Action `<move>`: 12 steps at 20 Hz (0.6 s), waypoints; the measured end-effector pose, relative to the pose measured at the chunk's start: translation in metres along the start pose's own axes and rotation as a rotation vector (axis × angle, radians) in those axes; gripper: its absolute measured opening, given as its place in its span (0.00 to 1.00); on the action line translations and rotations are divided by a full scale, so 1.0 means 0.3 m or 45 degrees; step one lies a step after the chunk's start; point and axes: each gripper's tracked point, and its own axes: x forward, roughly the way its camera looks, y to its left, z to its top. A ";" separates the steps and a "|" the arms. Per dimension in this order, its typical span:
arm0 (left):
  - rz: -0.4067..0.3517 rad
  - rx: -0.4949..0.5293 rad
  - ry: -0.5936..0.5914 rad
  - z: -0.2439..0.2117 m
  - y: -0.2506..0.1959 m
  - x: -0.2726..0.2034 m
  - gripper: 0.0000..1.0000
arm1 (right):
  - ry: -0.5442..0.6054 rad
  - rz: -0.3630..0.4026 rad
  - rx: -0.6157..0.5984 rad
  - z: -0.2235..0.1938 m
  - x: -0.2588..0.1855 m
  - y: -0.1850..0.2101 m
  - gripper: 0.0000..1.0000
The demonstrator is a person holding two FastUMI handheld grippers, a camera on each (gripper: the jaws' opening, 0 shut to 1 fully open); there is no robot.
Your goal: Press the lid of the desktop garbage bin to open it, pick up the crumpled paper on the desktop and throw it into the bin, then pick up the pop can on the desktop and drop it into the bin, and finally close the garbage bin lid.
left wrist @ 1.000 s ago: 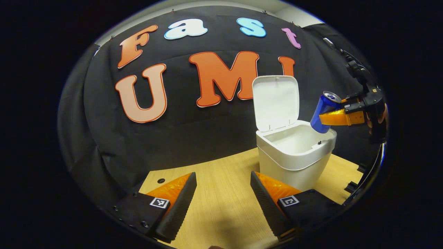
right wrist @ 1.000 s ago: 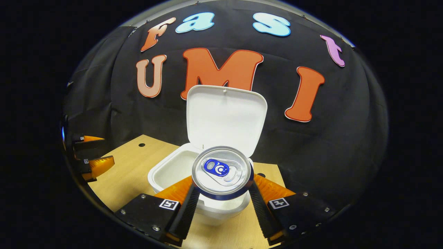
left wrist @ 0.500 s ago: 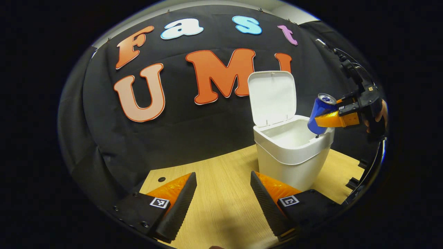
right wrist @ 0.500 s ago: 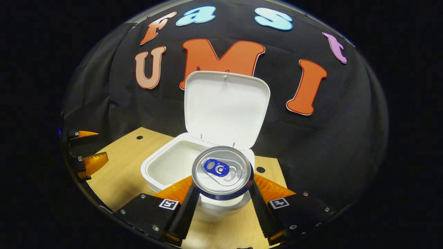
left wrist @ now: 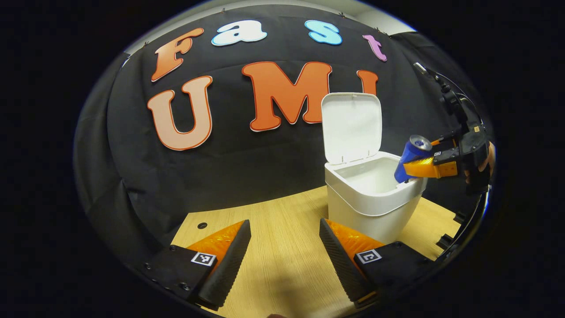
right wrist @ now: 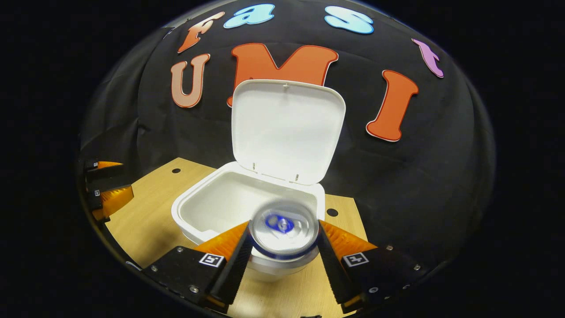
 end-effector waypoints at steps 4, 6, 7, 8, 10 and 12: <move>0.014 0.005 -0.005 0.004 0.009 0.002 0.99 | -0.059 -0.005 -0.019 0.082 0.011 -0.020 0.82; 0.022 0.012 -0.009 0.009 0.020 0.003 0.99 | -0.103 -0.017 -0.042 0.155 0.013 -0.036 0.83; 0.026 0.013 -0.010 0.011 0.024 0.006 0.99 | -0.133 -0.018 -0.050 0.200 0.012 -0.042 0.83; 0.031 0.012 -0.009 0.010 0.033 0.001 0.99 | -0.167 -0.019 -0.056 0.250 0.010 -0.050 0.83; 0.040 0.008 -0.007 0.004 0.047 0.000 0.99 | -0.233 -0.027 -0.068 0.352 0.012 -0.065 0.83; 0.044 0.001 -0.007 0.002 0.052 -0.003 0.99 | -0.284 -0.034 -0.077 0.439 0.008 -0.068 0.83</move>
